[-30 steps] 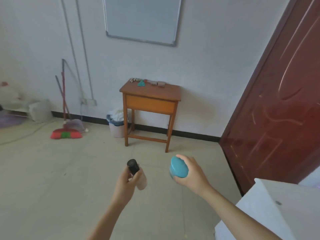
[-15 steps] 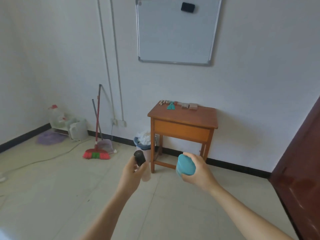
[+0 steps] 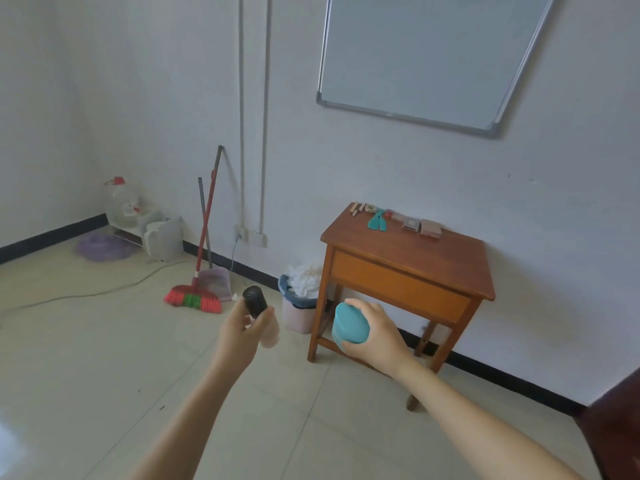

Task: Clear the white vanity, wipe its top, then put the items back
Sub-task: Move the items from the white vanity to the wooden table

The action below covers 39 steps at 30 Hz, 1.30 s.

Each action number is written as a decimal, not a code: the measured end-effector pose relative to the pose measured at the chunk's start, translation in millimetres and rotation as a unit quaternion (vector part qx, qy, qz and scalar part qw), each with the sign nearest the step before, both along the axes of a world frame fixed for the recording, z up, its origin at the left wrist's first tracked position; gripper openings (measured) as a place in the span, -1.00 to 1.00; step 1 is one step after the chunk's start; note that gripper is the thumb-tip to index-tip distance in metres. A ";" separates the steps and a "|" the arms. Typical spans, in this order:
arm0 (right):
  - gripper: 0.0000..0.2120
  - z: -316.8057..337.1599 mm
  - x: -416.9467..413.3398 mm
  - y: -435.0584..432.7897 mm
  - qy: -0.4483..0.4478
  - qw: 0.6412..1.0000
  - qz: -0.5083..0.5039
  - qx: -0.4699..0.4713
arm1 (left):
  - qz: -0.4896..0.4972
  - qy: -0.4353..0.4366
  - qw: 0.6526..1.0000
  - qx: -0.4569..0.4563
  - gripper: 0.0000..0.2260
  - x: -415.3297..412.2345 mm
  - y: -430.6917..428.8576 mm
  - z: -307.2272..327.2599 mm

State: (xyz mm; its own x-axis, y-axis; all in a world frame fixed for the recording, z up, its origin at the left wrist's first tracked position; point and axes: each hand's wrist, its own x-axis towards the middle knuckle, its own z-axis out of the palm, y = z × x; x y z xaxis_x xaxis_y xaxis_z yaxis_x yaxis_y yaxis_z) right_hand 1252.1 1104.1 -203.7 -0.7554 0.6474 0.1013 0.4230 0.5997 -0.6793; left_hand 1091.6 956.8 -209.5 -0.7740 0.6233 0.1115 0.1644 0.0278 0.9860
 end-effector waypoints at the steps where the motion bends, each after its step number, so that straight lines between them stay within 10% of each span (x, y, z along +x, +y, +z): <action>1: -0.35 1.5 -12.7 8.3 0.006 1.000 -0.009 0.006 | -0.005 0.001 1.000 0.004 -0.82 -14.7 10.9 2.2; 12: -0.38 0.1 -96.9 80.2 0.005 0.992 -0.121 -0.037 | -0.105 -0.028 0.994 0.024 -0.82 -126.9 130.1 2.9; 39: -0.34 -56.4 25.0 469.5 -0.072 0.960 -0.260 -0.075 | -0.268 -0.039 0.957 -0.100 -0.89 -35.2 550.1 -54.0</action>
State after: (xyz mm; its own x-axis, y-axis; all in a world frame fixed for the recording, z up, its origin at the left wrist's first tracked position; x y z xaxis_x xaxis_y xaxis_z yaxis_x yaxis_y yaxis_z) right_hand 1277.1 1573.6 -260.2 -0.3244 0.9402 -0.1041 0.7353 0.1815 -0.6530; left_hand 1056.3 1506.9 -263.5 -0.3375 0.9364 -0.0967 0.1336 0.1493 0.9797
